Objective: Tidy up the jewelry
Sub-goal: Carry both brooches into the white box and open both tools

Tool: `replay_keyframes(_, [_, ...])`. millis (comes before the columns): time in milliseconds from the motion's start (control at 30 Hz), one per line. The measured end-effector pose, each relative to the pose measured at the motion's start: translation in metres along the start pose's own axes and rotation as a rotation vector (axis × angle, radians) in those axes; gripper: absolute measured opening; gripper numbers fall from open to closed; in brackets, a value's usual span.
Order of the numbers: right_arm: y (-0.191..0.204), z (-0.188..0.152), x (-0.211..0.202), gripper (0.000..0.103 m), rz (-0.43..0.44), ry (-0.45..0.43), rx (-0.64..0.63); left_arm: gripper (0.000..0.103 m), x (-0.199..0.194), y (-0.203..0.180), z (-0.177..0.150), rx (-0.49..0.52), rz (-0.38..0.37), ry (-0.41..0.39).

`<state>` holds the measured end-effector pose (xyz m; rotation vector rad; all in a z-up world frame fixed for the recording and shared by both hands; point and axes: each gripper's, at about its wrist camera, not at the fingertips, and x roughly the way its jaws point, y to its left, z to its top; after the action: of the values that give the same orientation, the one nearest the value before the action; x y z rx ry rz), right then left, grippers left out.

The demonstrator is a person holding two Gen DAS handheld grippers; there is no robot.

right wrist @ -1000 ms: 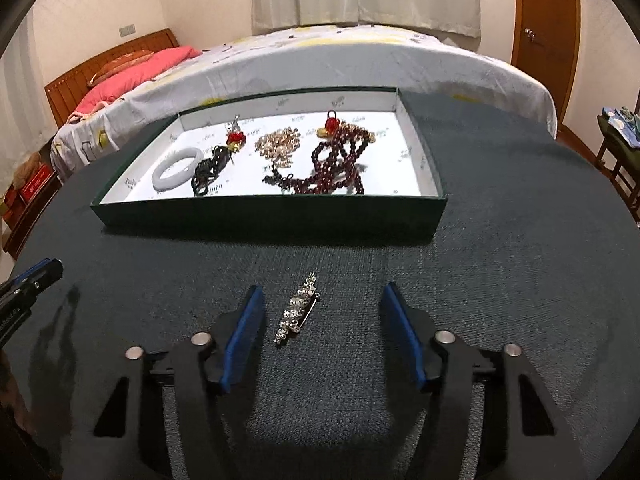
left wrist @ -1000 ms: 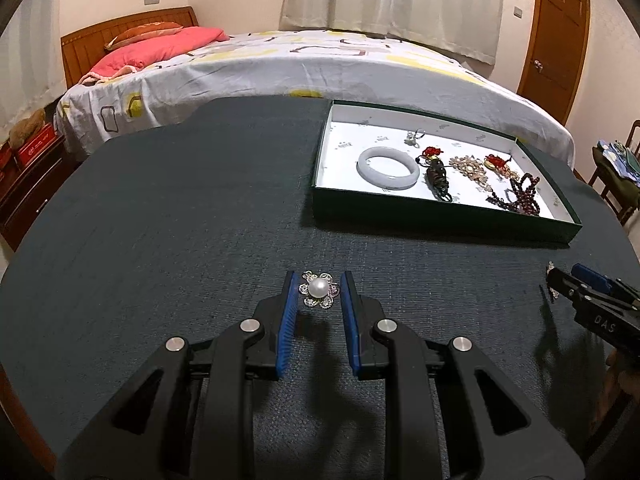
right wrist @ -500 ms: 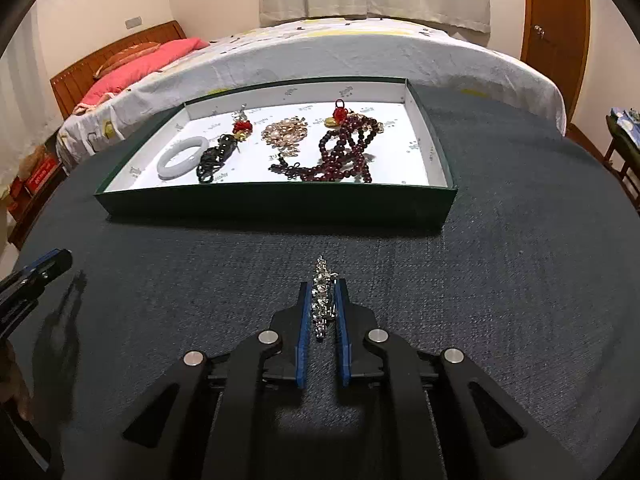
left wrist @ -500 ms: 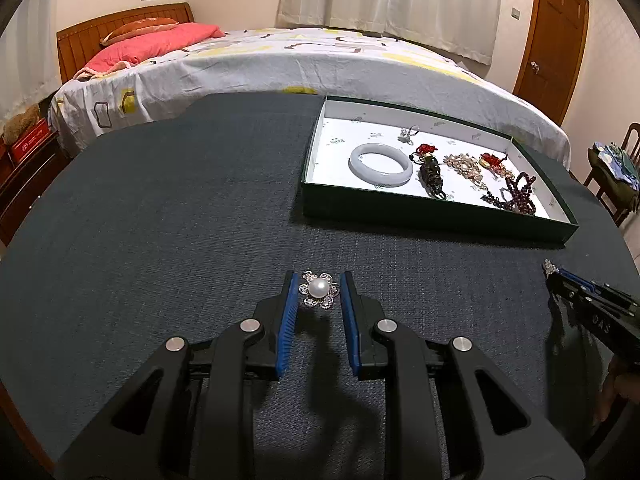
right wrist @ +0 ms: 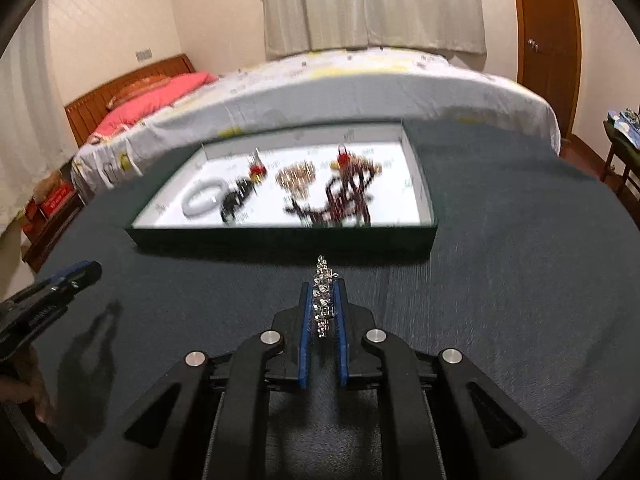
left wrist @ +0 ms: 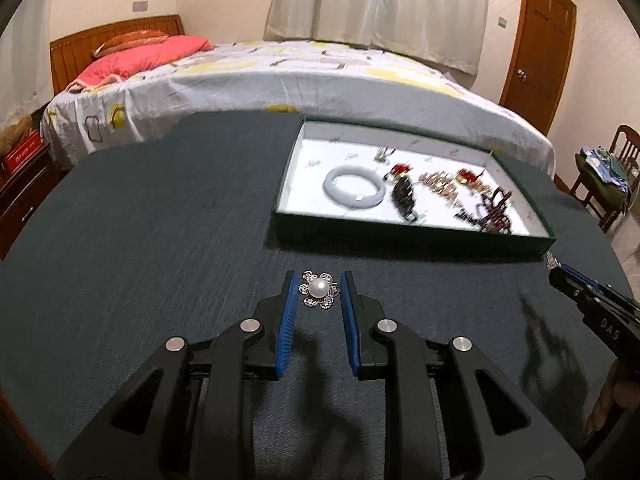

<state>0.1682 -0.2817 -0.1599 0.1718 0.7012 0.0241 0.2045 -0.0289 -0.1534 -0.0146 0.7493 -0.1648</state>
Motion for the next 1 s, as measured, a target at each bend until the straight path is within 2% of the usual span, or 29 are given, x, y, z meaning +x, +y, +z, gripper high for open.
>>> replay_keyframes(300, [0.004, 0.039, -0.022, 0.011, 0.019, -0.134, -0.013, 0.021, -0.013, -0.018, 0.036, 0.017, -0.052, -0.088])
replay_keyframes(533, [0.004, 0.076, -0.013, 0.011, 0.046, -0.224, -0.001, 0.021, -0.002, -0.034, 0.074, 0.048, -0.068, -0.158])
replay_keyframes(833, [0.014, 0.102, 0.033, 0.011, 0.029, -0.260, -0.021, 0.021, 0.057, -0.043, 0.118, 0.058, -0.045, -0.173])
replay_keyframes(1000, [0.013, 0.102, 0.072, 0.011, 0.012, -0.208, -0.015, 0.022, 0.104, -0.044, 0.130, 0.053, -0.033, -0.108])
